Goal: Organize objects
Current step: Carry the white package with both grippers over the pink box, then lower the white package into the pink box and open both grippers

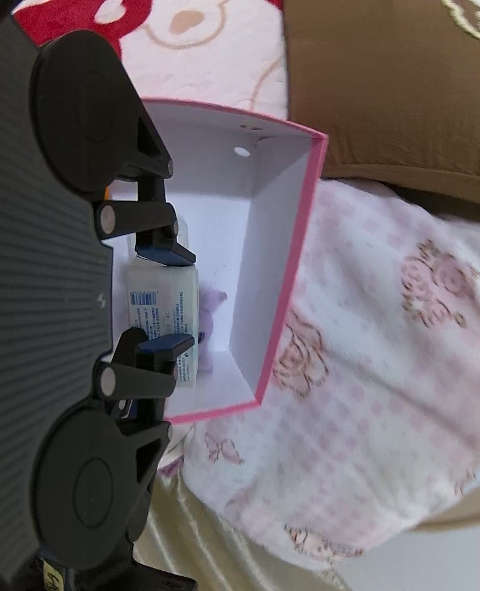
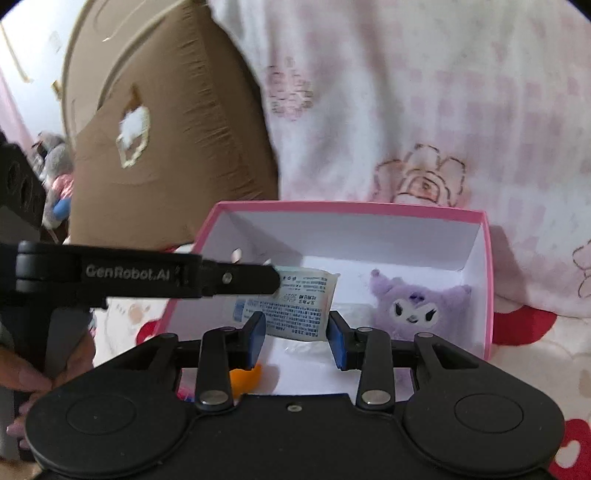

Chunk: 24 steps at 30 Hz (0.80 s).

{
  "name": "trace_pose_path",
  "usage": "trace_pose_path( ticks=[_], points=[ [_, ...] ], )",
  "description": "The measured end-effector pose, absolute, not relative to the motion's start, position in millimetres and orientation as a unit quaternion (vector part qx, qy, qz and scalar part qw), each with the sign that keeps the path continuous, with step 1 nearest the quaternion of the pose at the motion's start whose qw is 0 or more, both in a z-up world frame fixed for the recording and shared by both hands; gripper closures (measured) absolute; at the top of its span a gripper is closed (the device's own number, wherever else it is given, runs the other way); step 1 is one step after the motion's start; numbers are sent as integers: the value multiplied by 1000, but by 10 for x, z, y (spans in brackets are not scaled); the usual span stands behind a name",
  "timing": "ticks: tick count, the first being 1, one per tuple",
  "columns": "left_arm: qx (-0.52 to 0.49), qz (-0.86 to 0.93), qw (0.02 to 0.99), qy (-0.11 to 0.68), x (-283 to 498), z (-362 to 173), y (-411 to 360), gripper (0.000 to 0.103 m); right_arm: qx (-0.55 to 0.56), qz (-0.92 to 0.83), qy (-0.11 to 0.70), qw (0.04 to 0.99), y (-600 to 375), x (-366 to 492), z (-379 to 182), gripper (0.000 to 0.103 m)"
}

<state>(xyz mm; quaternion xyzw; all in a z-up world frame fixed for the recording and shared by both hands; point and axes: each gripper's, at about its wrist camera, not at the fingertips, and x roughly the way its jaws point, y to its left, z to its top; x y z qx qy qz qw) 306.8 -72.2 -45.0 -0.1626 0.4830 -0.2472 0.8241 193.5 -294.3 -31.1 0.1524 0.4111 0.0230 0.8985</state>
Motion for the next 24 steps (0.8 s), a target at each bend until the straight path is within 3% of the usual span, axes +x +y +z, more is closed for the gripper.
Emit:
trace_pose_path(
  ticks=[24],
  points=[
    [-176, -210, 811, 517, 3402, -1145, -850, 66, 171, -10, 475, 863, -3081, 2479, -1007, 58]
  ],
)
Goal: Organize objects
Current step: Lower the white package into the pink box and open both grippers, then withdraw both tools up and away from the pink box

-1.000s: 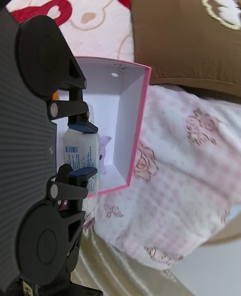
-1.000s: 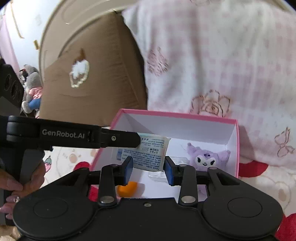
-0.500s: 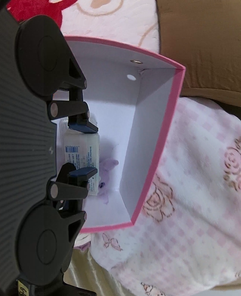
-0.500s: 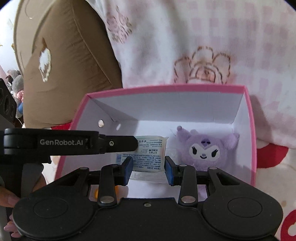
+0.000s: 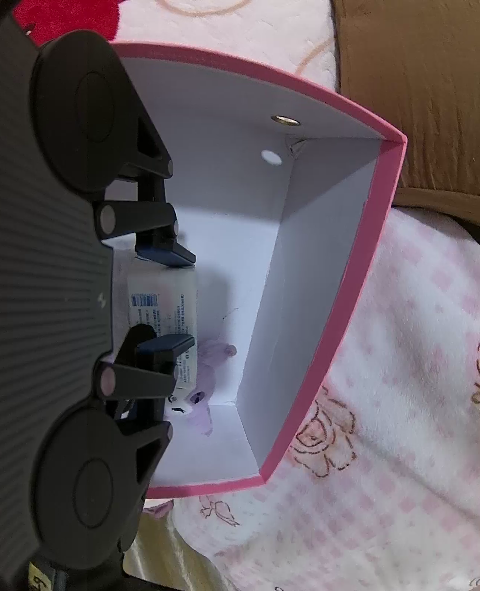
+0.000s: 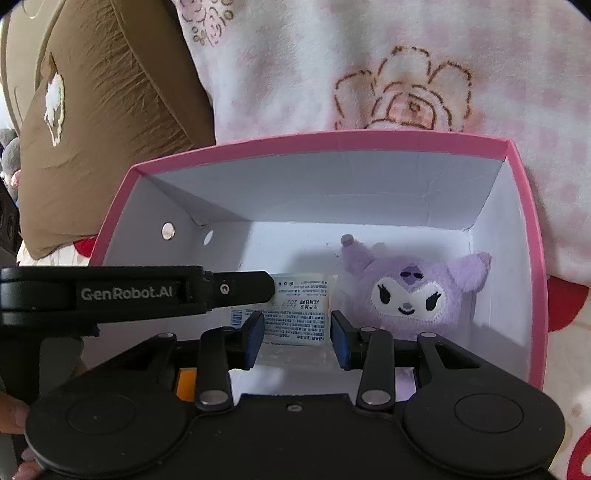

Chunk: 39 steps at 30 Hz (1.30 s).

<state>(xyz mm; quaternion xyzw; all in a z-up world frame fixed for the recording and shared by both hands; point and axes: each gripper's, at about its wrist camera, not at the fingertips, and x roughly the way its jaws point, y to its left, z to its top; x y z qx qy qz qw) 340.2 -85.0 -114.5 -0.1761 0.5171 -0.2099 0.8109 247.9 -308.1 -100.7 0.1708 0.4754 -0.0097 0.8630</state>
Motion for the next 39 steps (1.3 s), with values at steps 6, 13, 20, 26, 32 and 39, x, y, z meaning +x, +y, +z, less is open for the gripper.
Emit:
trace_pose_path(
  ticks=[6, 13, 20, 26, 32, 39],
  points=[
    [-177, -210, 815, 509, 3380, -1111, -810, 66, 151, -28, 462, 873, -3061, 2462, -999, 58],
    [-165, -216, 822, 500, 3313, -1057, -840, 66, 175, -32, 459, 871, -3113, 2443, -1031, 57],
    [-174, -202, 823, 502, 3328, -1056, -816, 66, 157, -27, 463, 872, -3070, 2434, -1026, 52],
    [-131, -219, 837, 484, 3231, -771, -731, 61, 110, -20, 452, 885, -3002, 2269, -901, 42],
    [-86, -246, 835, 485, 2963, -511, -685, 59, 88, -10, 416, 905, -2890, 1924, -667, 30],
    [-71, -257, 835, 482, 2677, -200, -563, 58, 71, -6, 410, 909, -2702, 1784, -485, 30]
  ],
)
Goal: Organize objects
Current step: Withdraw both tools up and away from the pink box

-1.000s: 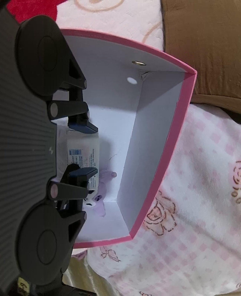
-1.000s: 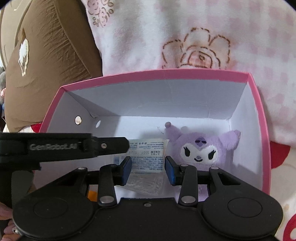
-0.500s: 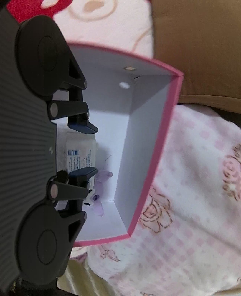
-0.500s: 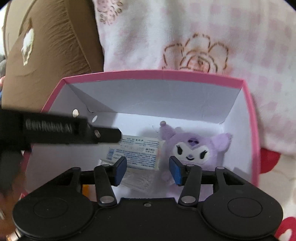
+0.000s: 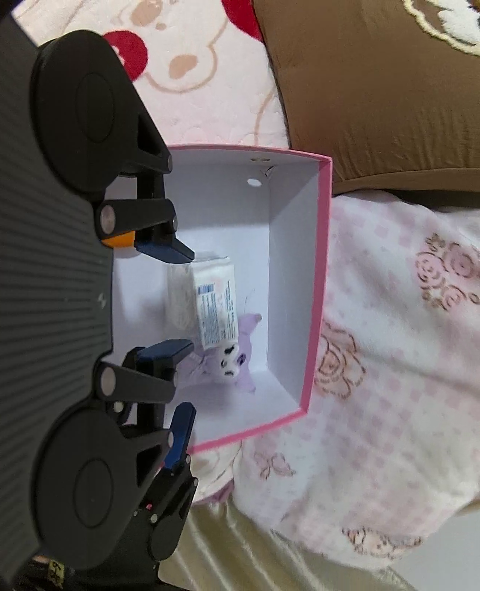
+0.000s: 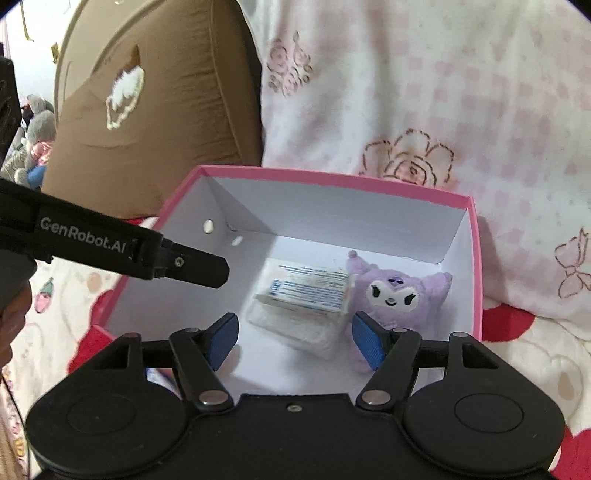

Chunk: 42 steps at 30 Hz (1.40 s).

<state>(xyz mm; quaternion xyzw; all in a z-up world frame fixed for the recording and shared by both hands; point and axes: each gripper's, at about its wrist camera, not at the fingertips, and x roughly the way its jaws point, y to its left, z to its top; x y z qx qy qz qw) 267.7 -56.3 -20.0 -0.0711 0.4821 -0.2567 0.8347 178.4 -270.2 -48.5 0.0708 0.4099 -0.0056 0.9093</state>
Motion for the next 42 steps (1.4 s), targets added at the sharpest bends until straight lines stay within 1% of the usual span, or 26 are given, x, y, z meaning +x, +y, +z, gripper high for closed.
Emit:
trace_pose_path(
  ticks=[4, 7, 10, 11, 15, 18, 20, 23, 26, 27, 29, 32, 38, 42],
  points=[
    [-47, -257, 839, 478, 2514, 7, -512, 56, 45, 8, 395, 917, -2553, 1538, -213, 30],
    [-22, -269, 830, 488, 2396, 141, -501, 55, 32, 13, 405, 914, -2458, 1357, -2, 30],
    [-10, -280, 831, 480, 2257, 284, -458, 49, 12, 12, 409, 912, -2384, 1202, 177, 30],
    [-7, -283, 833, 476, 2210, 330, -439, 47, 9, 11, 408, 913, -2374, 1151, 230, 29],
    [6, -298, 839, 456, 2024, 499, -382, 42, 9, -1, 408, 913, -2340, 1000, 350, 16],
    [6, -307, 840, 448, 1897, 590, -321, 39, -44, -50, 421, 905, -2230, 965, 331, 14],
    [16, -301, 841, 450, 1815, 624, -288, 37, -43, -51, 420, 905, -2211, 930, 330, 14],
    [36, -281, 845, 454, 1723, 652, -251, 36, -40, -52, 417, 907, -2179, 862, 354, 14],
    [34, -287, 844, 453, 1639, 699, -168, 35, -46, -54, 412, 909, -2089, 798, 388, 12],
    [32, -289, 843, 452, 1611, 710, -140, 29, -45, -53, 411, 909, -2061, 782, 398, 11],
    [25, -294, 841, 453, 1566, 722, -82, 21, -34, -42, 412, 910, -1994, 740, 434, 10],
    [30, -301, 837, 457, 1503, 723, -27, 20, -21, -31, 418, 908, -1920, 680, 486, 10],
    [40, -309, 837, 450, 1335, 759, 77, 8, 1, -18, 398, 917, -1845, 485, 647, 10],
    [38, -319, 829, 459, 1259, 734, 129, 7, 14, -12, 395, 918, -1803, 382, 656, 10]
  ],
)
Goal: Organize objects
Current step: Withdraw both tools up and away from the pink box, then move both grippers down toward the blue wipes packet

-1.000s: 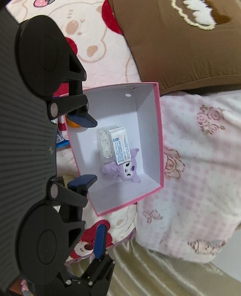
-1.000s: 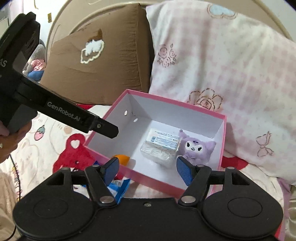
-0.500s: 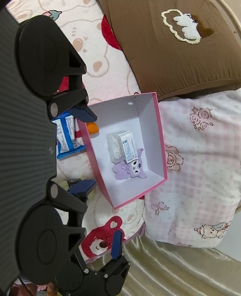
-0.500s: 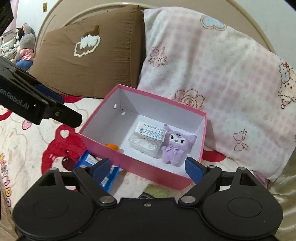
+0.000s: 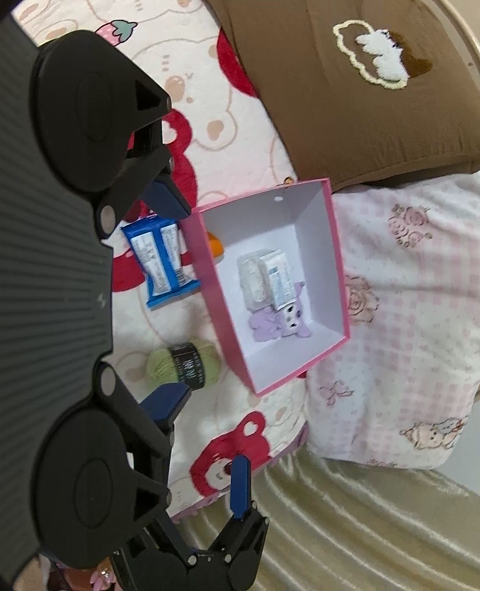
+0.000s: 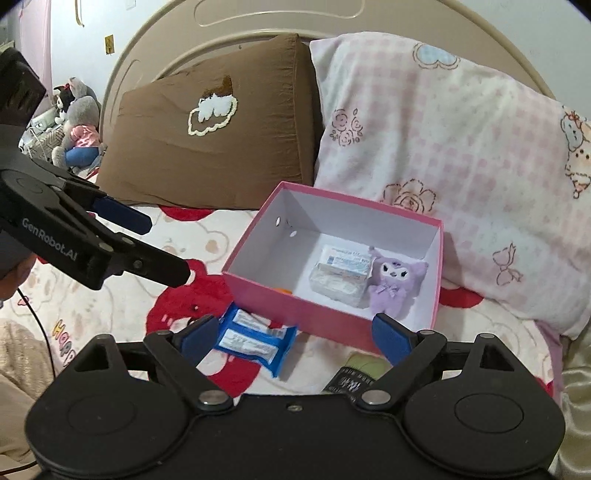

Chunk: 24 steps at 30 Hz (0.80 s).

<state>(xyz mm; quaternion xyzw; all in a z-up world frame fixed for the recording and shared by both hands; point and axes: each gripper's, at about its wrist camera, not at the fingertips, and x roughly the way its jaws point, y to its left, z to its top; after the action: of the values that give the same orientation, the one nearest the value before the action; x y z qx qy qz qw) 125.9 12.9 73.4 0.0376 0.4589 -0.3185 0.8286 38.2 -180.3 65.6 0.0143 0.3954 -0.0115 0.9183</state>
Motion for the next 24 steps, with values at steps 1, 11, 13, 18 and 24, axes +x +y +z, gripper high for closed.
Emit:
trace_pose_path(
  ticks=[1, 11, 13, 18, 24],
  points=[
    [37, -320, 827, 461, 1234, 730, 138, 7, 18, -8, 397, 918, -1796, 360, 646, 10],
    [45, -325, 817, 475, 1144, 603, 242, 7, 10, -1, 410, 912, -1742, 152, 589, 10],
    [50, -323, 817, 475, 1139, 544, 259, 7, 13, 4, 411, 911, -1734, 148, 532, 10],
    [48, -312, 820, 478, 1144, 374, 313, 7, 13, 1, 406, 914, -1691, 130, 388, 10],
    [19, -307, 816, 490, 1179, 155, 398, 7, 30, -1, 413, 910, -1751, 136, 256, 10]
  ],
)
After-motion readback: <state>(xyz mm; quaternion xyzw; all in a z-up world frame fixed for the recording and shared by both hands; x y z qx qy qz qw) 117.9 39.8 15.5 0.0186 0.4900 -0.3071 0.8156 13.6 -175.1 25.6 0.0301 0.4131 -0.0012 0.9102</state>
